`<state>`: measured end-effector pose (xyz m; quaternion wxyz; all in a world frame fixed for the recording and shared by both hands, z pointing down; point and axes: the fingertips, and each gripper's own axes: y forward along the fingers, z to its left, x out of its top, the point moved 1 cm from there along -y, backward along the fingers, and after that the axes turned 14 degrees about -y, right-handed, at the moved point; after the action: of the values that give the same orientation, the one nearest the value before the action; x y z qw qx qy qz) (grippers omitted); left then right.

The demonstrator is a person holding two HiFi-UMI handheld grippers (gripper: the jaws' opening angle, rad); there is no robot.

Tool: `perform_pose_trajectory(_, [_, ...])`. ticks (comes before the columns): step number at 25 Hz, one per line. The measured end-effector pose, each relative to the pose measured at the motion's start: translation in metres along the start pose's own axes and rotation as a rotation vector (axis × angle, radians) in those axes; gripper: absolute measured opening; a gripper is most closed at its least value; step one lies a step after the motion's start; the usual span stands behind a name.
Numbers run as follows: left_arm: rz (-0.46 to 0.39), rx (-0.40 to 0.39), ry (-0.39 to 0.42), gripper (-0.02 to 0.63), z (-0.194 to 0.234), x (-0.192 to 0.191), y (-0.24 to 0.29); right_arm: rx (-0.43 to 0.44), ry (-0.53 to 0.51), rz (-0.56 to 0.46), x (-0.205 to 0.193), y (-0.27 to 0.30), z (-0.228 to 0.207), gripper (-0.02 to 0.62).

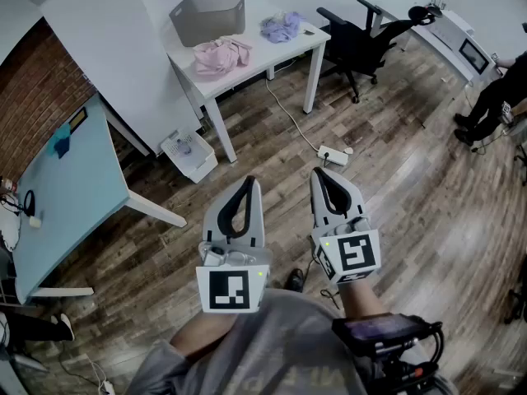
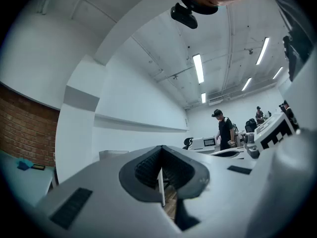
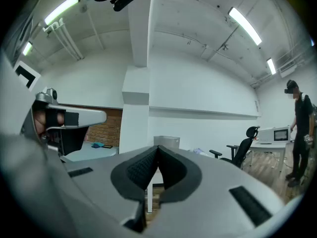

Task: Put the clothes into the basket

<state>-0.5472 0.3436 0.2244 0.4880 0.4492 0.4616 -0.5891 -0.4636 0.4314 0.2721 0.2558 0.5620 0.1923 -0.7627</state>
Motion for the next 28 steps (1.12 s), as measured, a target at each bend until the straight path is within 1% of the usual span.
perform_pose_trajectory(6, [0.003, 0.011, -0.002, 0.008, -0.007, -0.006, 0.005, 0.006, 0.003, 0.006, -0.010, -0.007, -0.007, 0.006])
perform_pose_trajectory(13, [0.017, 0.008, -0.004, 0.008, -0.028, -0.015, 0.020, 0.015, 0.019, -0.003, -0.020, -0.013, -0.029, 0.006])
perform_pose_trajectory(17, [0.024, 0.007, 0.008, 0.008, -0.044, -0.023, 0.031, 0.074, 0.063, -0.003, -0.034, -0.014, -0.037, 0.006])
perform_pose_trajectory(20, [0.033, 0.015, 0.011, 0.008, -0.053, -0.032, 0.039, 0.122, 0.073, 0.001, -0.044, -0.011, -0.042, 0.012])
perform_pose_trajectory(23, [0.047, 0.029, 0.001, 0.008, -0.050, -0.040, 0.046, 0.134, 0.069, 0.017, -0.052, -0.003, -0.045, 0.012])
perform_pose_trajectory(28, [0.088, 0.054, -0.011, 0.008, -0.032, -0.053, 0.063, 0.146, 0.071, 0.042, -0.062, 0.020, -0.050, 0.012])
